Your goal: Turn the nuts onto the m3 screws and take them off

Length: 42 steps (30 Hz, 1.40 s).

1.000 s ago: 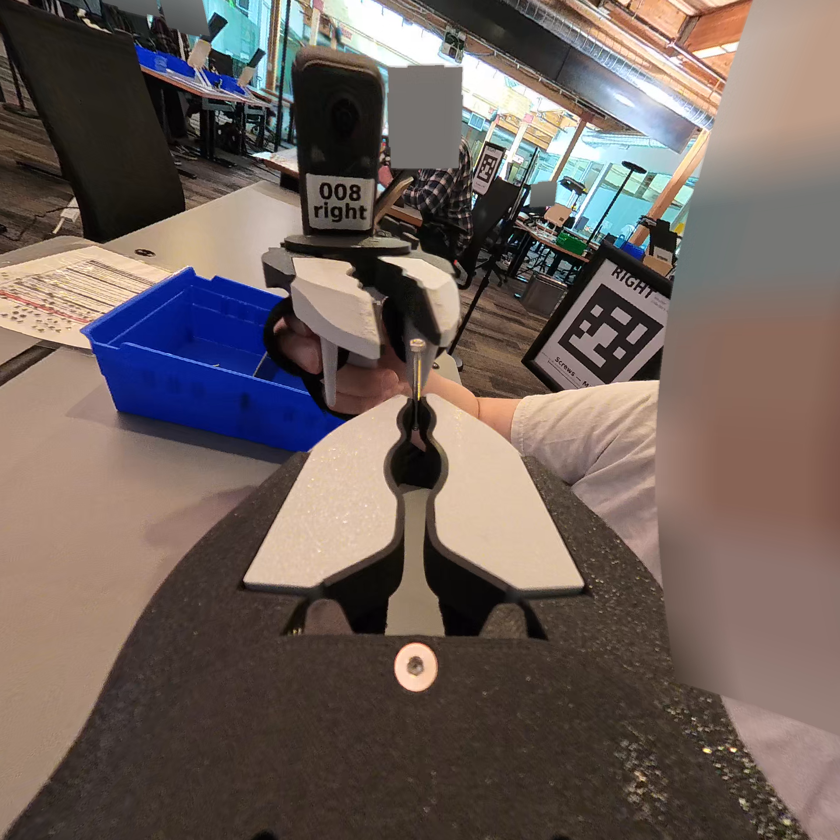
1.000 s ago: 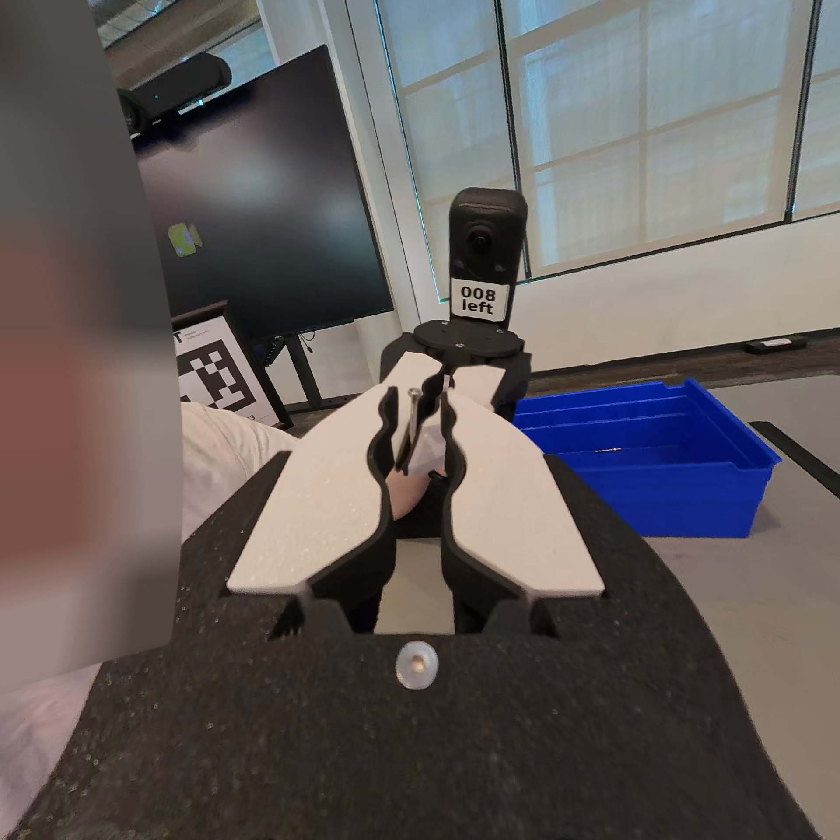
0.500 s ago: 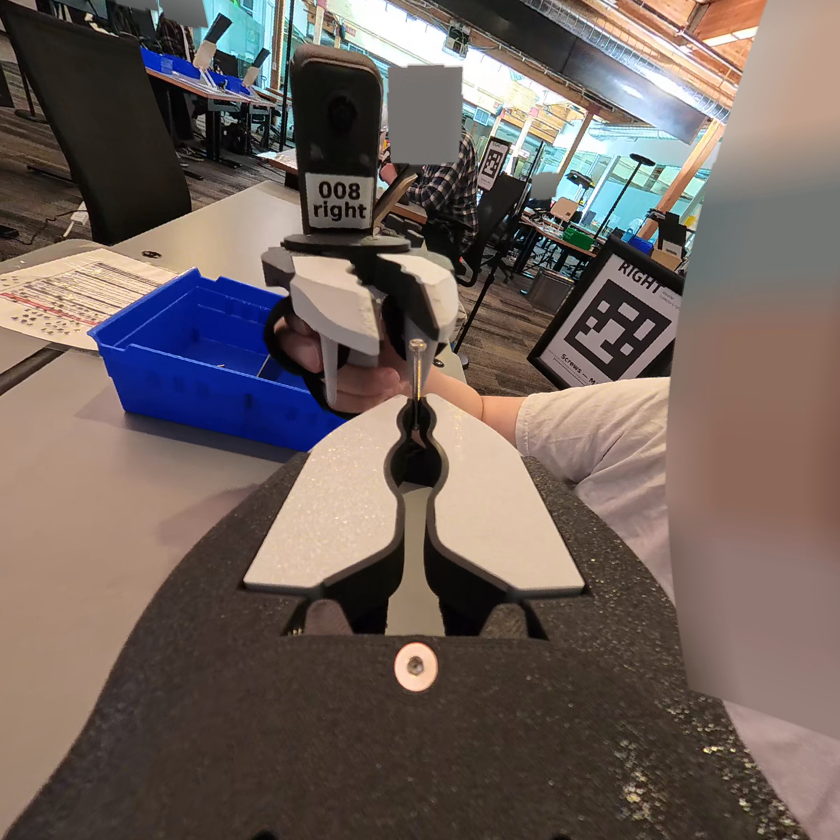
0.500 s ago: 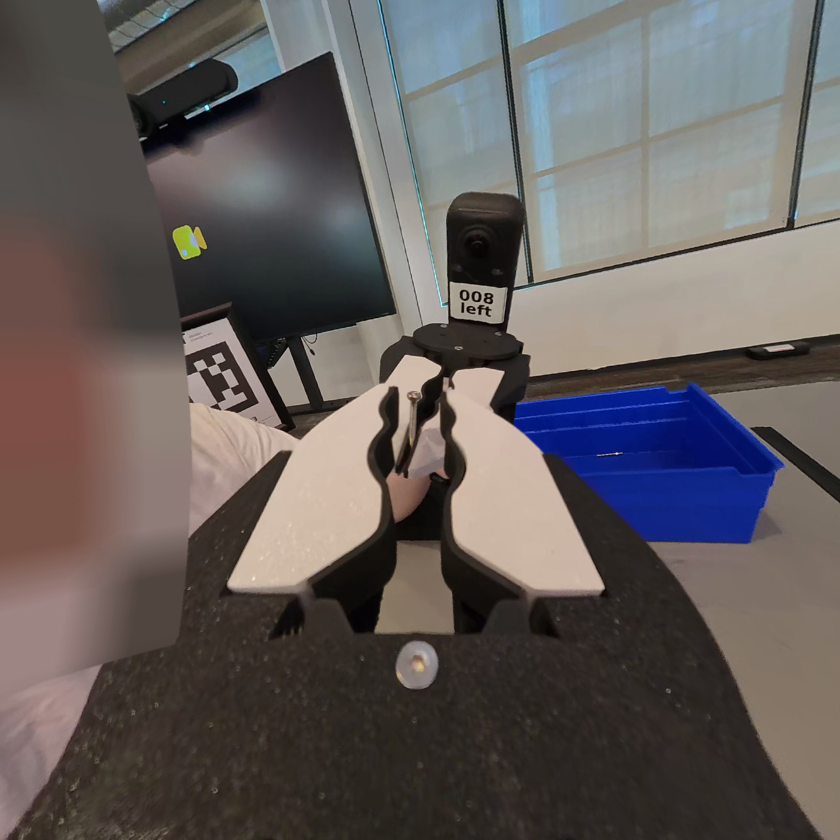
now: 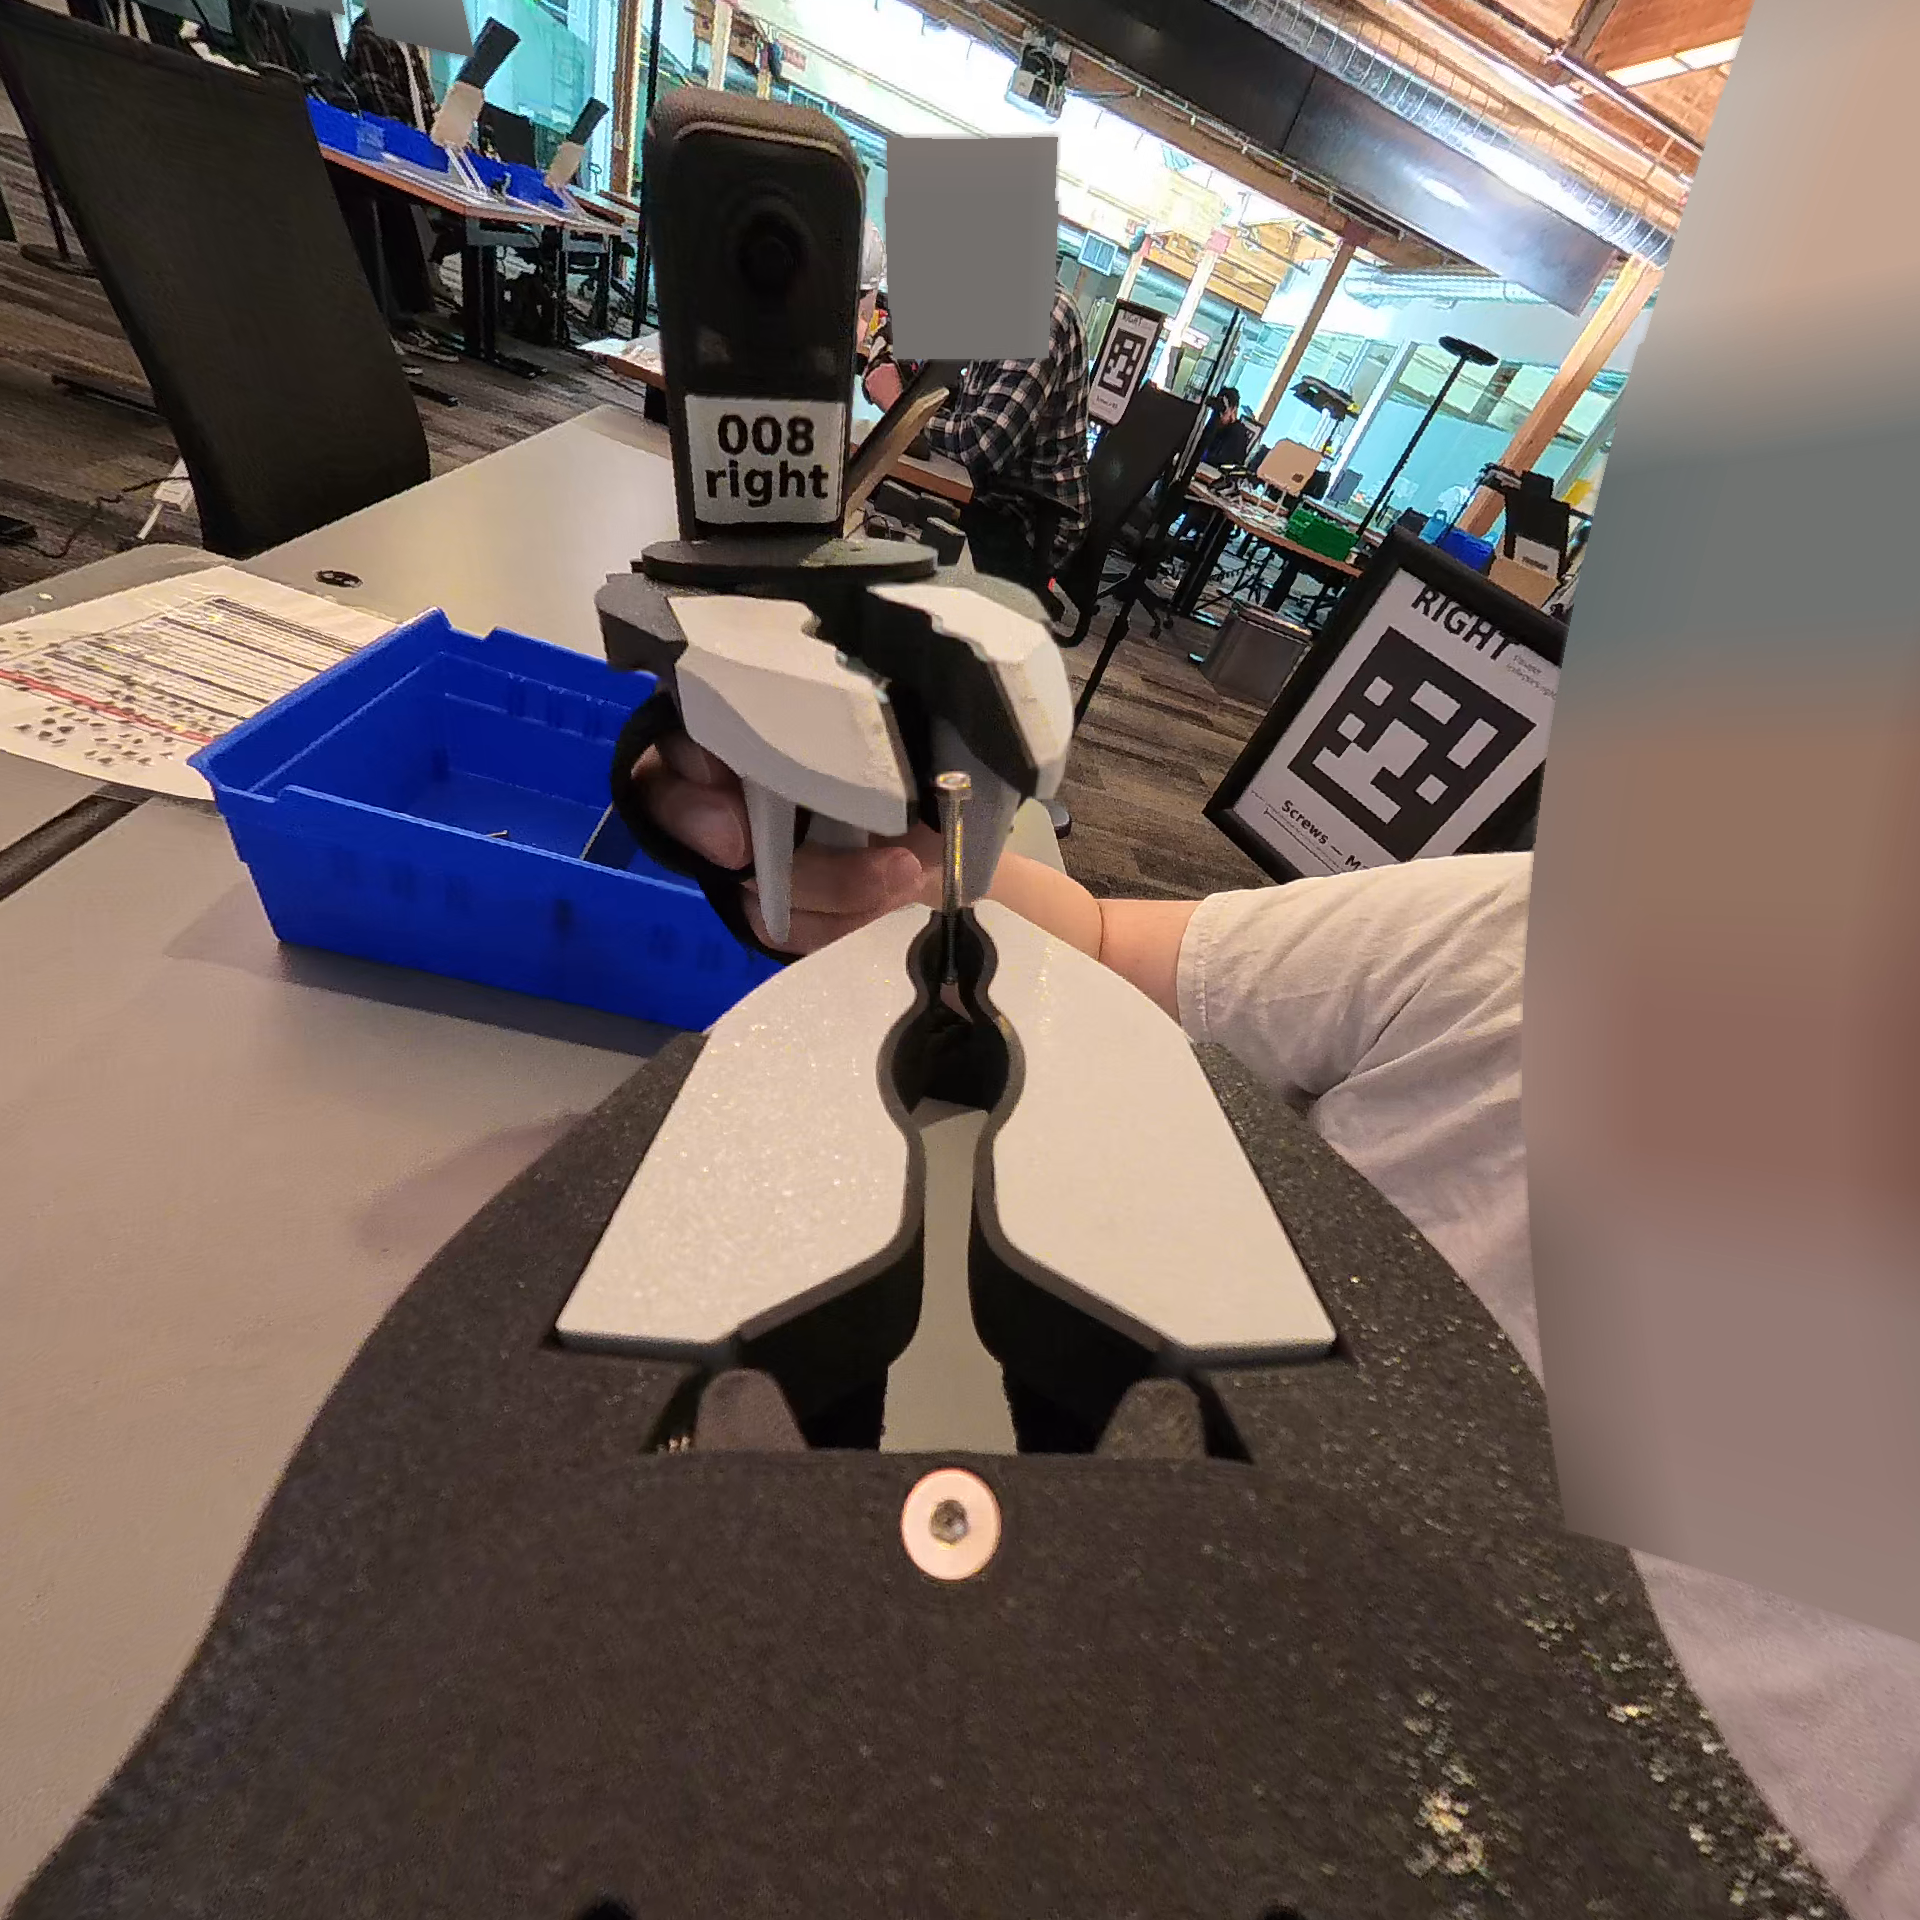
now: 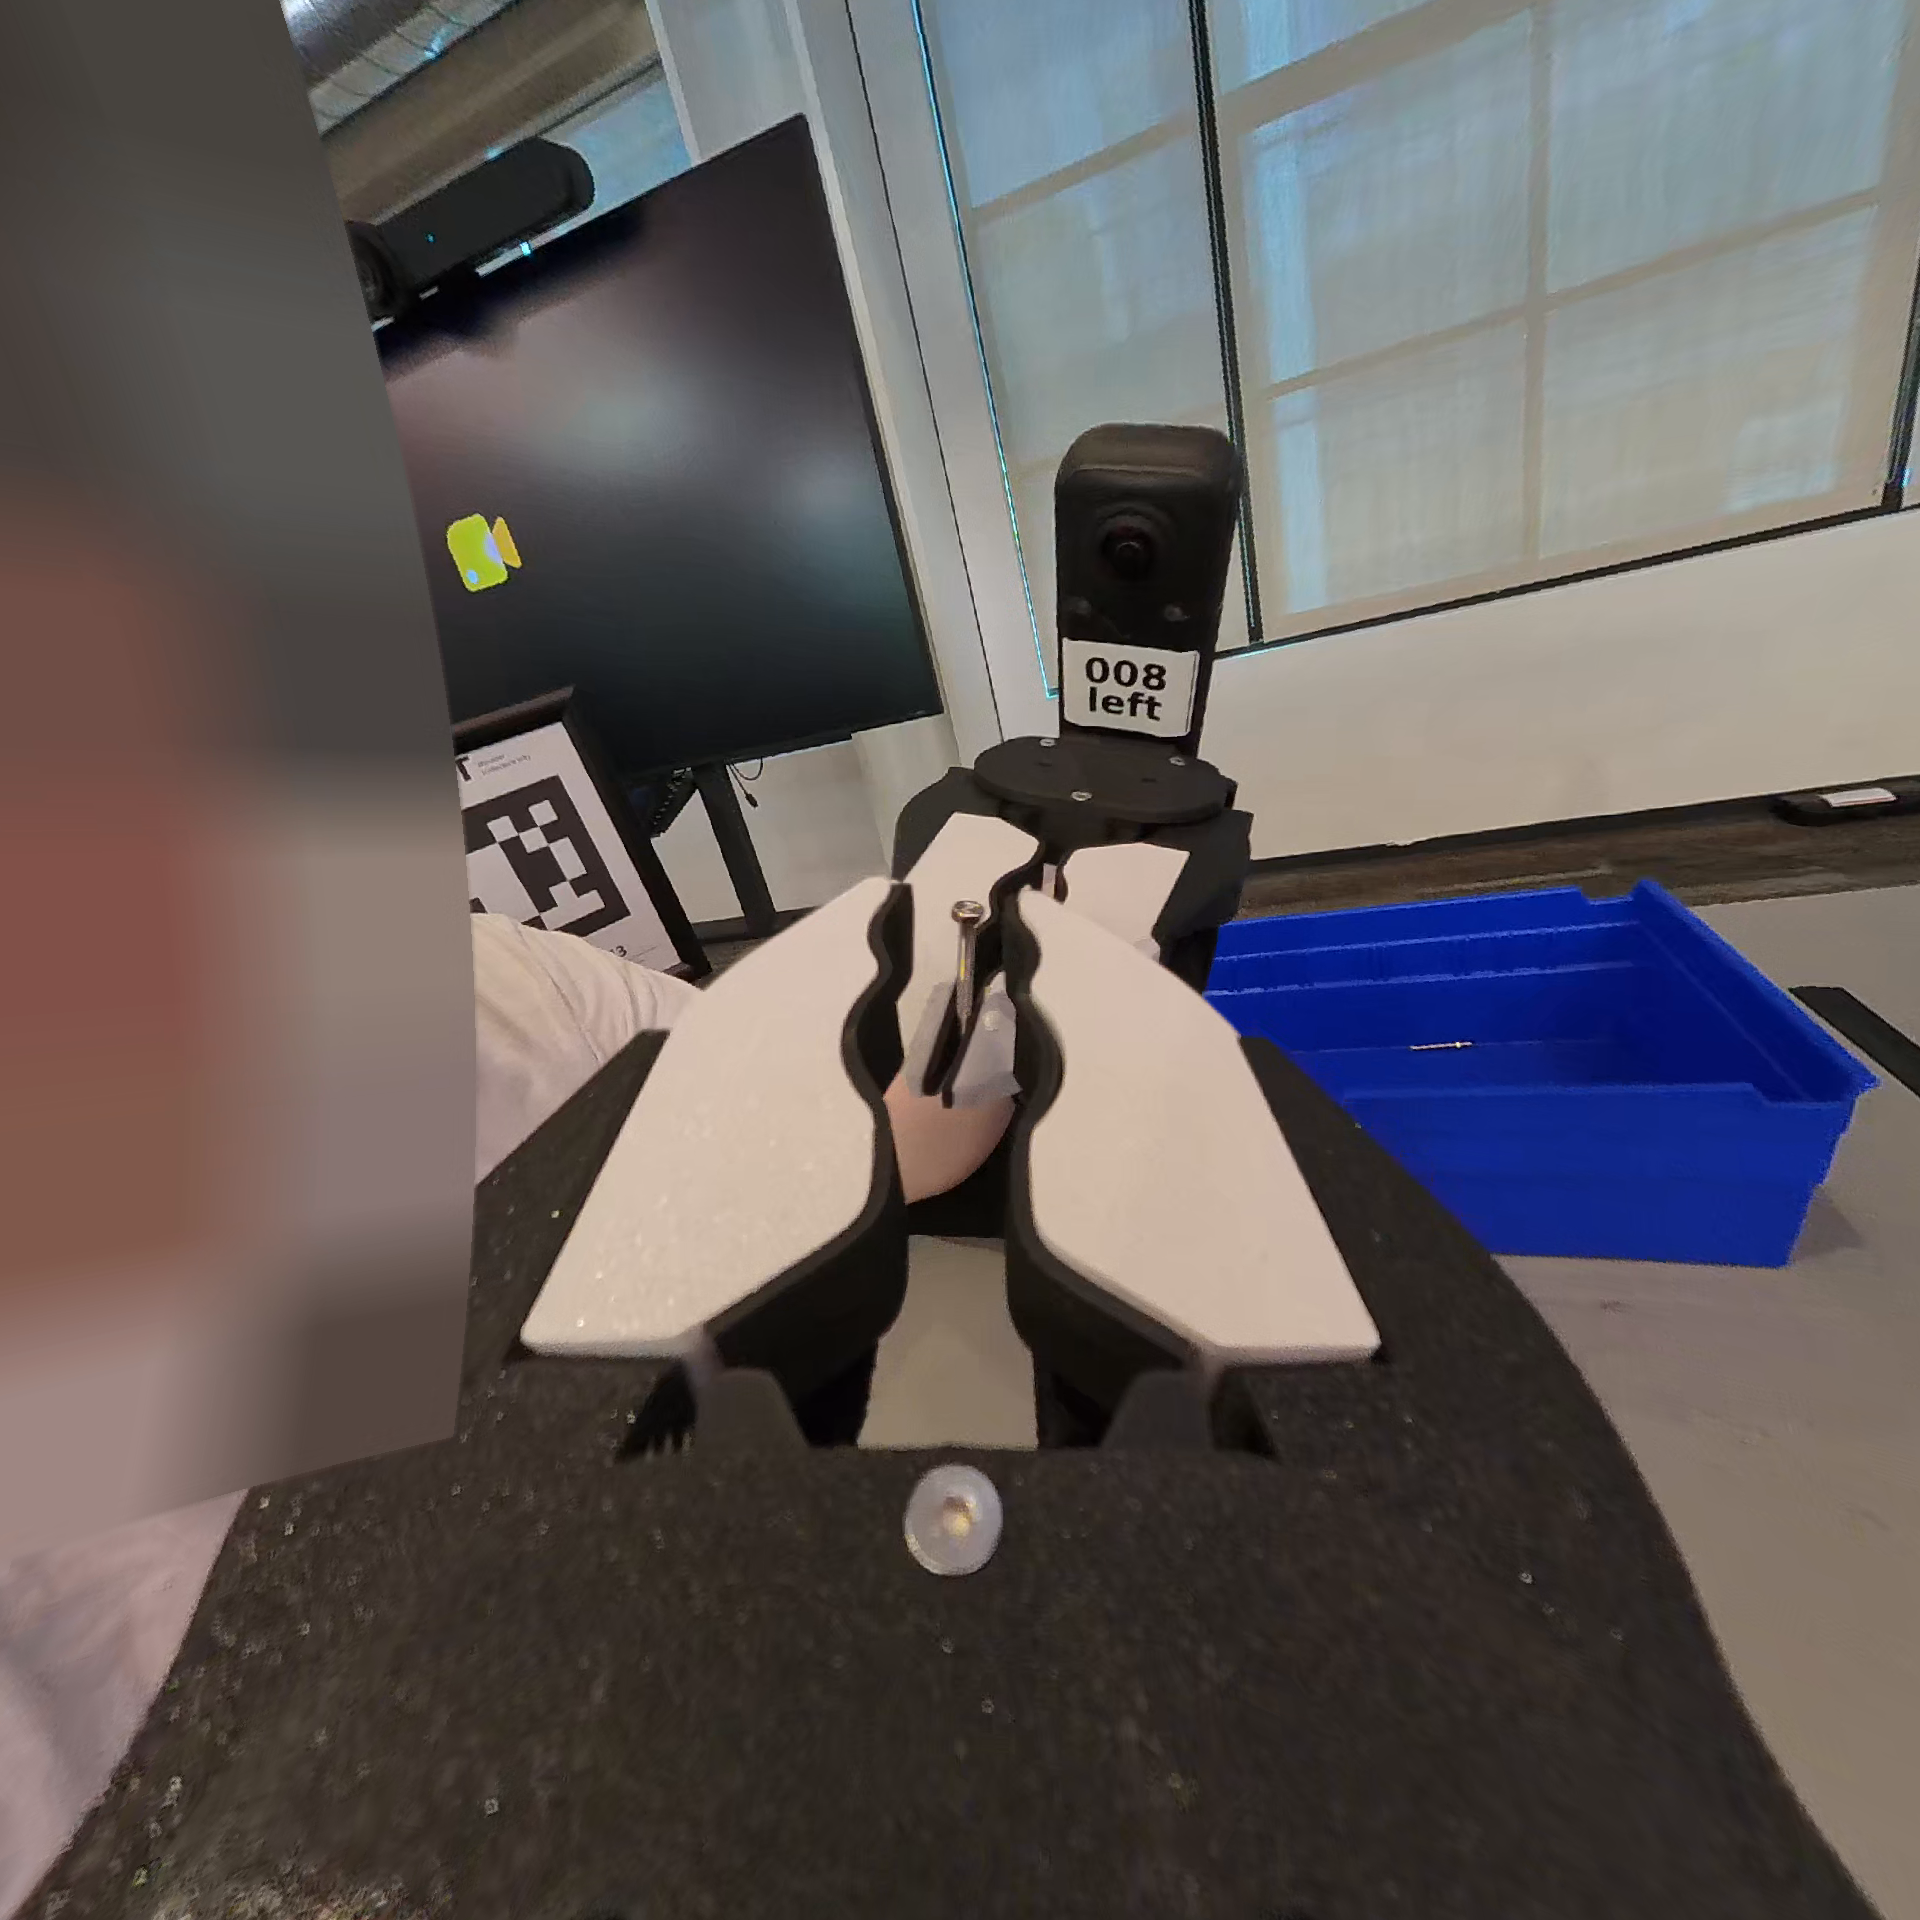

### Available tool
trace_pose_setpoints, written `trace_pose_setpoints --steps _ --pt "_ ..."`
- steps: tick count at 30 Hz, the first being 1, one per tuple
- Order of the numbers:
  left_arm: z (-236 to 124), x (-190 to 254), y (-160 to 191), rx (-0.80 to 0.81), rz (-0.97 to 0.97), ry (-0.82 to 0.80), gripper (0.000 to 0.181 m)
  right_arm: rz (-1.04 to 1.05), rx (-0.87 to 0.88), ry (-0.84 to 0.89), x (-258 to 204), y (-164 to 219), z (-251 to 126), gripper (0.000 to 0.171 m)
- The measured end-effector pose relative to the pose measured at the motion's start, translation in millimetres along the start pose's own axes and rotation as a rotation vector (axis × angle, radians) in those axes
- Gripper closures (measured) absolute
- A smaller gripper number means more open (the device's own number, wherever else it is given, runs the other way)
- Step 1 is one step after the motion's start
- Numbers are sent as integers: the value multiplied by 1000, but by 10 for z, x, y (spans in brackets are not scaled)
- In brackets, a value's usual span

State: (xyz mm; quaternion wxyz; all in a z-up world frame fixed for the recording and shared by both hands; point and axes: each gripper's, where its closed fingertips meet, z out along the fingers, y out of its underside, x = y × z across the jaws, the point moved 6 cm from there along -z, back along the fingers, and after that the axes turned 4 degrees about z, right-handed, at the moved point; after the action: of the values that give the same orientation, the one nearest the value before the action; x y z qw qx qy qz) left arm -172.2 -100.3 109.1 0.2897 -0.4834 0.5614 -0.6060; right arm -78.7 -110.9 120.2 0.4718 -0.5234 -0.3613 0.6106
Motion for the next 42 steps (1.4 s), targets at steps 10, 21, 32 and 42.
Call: trace_pose_setpoints --steps 10,21,32,42 --pt "-23 5 -17 7 2 -4 180 27 32 -13 60 -25 -77 155" --pt "-16 6 -13 4 2 -4 180 37 21 3 99 -10 -89 156" --pt "-3 12 -8 1 2 -3 180 43 15 -5 75 4 -57 155" --pt "2 7 -5 0 -2 1 180 14 21 -35 -24 -21 -29 157"
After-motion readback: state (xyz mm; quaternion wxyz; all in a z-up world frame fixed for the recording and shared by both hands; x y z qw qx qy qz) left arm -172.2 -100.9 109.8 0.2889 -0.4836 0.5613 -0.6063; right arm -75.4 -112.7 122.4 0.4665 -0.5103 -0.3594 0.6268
